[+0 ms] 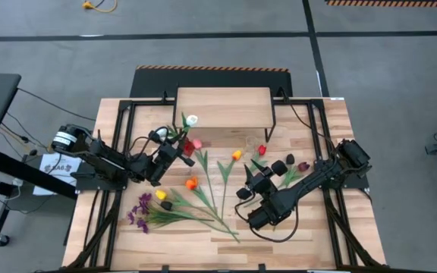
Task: Pick and place flowers into a vace then onto a shelf
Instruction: Put the white flower into the red flower vase
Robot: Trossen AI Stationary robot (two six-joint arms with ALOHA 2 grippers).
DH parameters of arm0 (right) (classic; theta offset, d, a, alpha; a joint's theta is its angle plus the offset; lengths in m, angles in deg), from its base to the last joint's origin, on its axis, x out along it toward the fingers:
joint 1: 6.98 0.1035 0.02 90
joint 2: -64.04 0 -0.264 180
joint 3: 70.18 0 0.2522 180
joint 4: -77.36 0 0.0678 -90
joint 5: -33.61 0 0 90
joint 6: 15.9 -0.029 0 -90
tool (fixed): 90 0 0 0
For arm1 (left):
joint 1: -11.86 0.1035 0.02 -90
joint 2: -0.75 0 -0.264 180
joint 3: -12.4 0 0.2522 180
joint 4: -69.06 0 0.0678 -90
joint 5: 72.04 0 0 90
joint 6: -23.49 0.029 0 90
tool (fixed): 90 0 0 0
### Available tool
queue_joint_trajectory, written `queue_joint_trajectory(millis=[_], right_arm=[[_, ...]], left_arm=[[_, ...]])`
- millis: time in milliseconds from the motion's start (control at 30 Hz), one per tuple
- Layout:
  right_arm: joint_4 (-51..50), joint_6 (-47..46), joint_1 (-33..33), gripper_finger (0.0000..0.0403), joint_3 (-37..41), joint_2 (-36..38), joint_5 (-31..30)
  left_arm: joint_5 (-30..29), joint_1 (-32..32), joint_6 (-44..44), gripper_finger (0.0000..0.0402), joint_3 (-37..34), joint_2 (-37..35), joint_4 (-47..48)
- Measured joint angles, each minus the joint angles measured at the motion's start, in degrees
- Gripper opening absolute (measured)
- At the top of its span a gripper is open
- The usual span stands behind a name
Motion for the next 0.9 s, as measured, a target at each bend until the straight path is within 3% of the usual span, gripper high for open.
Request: queue_joint_trajectory(millis=[467, 900], right_arm=[[0.13, -0.01, 0.00, 0.0128, 0.00, 0.00, 0.20], [0.98, 0.00, 0.00, 0.0128, 0.00, 0.00, 0.46]], left_arm=[[-5.44, -1.70, -0.20, 0.0152, 0.00, 0.00, -1.36], [-6.14, -6.94, 1.87, 0.0158, 0.00, 0.00, -1.47]])
